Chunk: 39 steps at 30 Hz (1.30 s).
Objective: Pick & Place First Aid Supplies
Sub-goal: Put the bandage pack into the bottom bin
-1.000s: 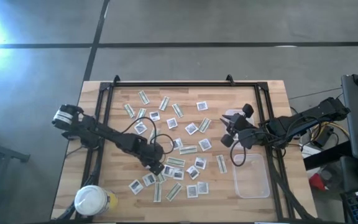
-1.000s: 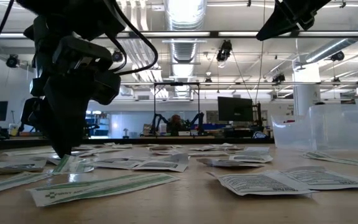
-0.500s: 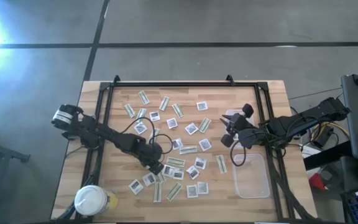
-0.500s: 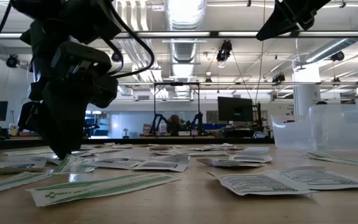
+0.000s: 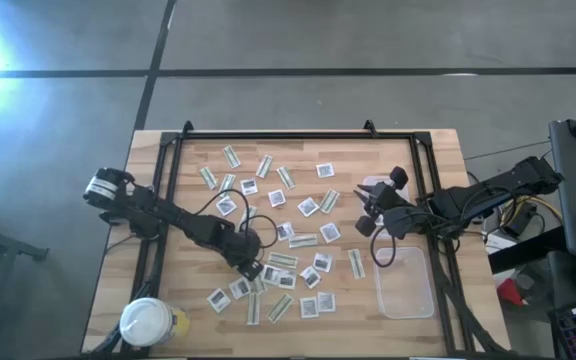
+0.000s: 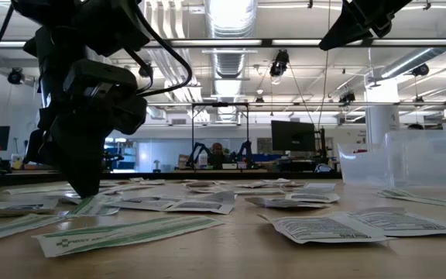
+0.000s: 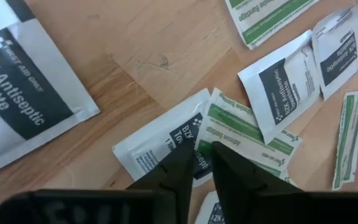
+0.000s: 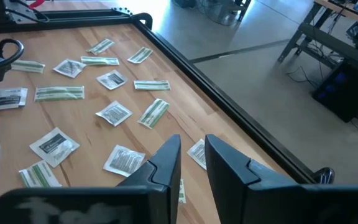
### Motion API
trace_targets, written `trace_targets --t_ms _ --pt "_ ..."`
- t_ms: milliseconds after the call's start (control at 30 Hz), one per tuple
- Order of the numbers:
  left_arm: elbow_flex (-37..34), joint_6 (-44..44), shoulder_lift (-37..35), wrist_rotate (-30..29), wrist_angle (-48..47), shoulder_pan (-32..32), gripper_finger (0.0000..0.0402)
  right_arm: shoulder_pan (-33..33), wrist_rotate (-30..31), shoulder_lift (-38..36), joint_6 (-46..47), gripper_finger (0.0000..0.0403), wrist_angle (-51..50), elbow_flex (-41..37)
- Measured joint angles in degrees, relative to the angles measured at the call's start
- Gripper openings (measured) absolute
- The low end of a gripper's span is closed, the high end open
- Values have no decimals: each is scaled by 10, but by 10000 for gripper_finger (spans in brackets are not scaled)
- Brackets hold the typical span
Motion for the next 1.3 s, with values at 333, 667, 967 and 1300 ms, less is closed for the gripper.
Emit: trace_targets --t_ms 333,667,967,1300 --pt "0 17 0 -1 17 0 16 0 0 0 0 82 0 0" --pt "0 33 0 -4 25 0 1 0 0 0 0 73 1 0" --pt "0 53 -17 0 25 0 0 2 -67 1 35 74 16 -5" --pt "0 85 -25 8 24 -1 0 2 -223 1 14 86 243 -103"
